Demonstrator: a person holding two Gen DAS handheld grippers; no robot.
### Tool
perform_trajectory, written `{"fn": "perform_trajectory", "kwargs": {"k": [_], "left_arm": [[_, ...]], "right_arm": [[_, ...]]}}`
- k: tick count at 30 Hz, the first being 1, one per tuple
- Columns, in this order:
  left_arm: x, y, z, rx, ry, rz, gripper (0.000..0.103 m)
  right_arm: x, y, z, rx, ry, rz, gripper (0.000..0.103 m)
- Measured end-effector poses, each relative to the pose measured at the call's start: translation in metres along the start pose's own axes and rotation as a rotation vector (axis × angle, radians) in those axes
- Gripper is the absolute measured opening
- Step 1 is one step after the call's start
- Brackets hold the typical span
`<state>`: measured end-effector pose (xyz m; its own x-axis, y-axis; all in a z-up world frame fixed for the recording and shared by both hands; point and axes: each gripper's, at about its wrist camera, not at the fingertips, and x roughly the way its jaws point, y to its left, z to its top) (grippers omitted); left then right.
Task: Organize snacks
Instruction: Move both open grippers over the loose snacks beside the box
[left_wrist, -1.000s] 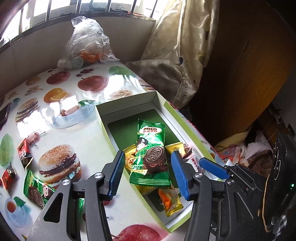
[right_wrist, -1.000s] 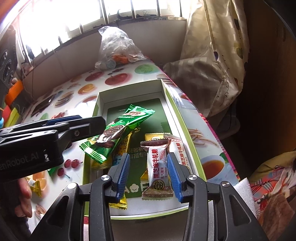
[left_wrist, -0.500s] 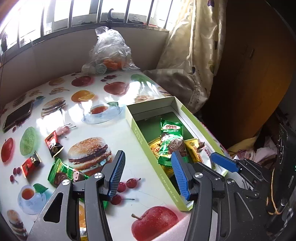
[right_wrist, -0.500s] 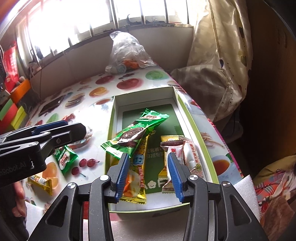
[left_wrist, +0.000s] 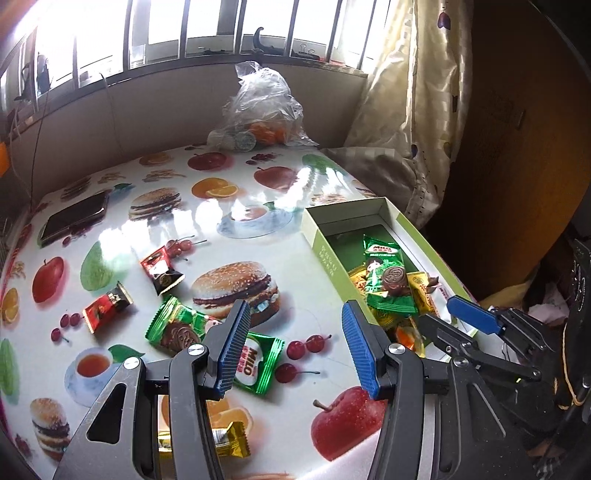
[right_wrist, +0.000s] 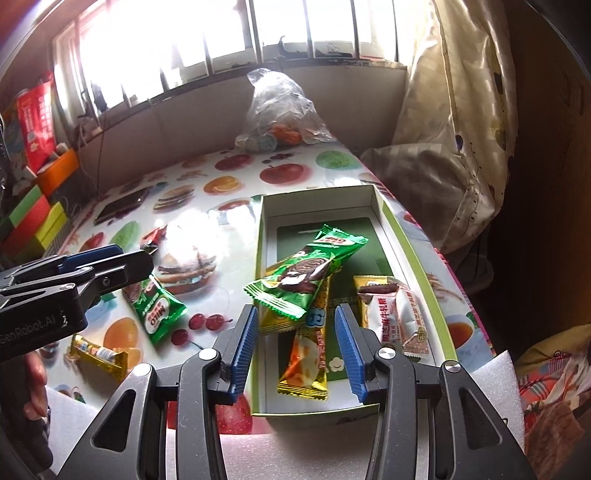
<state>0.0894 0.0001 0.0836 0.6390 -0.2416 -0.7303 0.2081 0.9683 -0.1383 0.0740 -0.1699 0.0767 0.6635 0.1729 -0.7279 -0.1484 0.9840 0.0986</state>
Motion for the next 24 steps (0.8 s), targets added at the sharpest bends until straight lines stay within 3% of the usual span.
{"fn": "perform_trajectory", "kwargs": {"k": [24], "left_arm": [[-0.028, 0.098, -0.042, -0.195, -0.028, 0.149, 0.053]], "right_arm": [[0.019, 0.075, 0.007, -0.144, 0.033, 0.124, 0.043]]}}
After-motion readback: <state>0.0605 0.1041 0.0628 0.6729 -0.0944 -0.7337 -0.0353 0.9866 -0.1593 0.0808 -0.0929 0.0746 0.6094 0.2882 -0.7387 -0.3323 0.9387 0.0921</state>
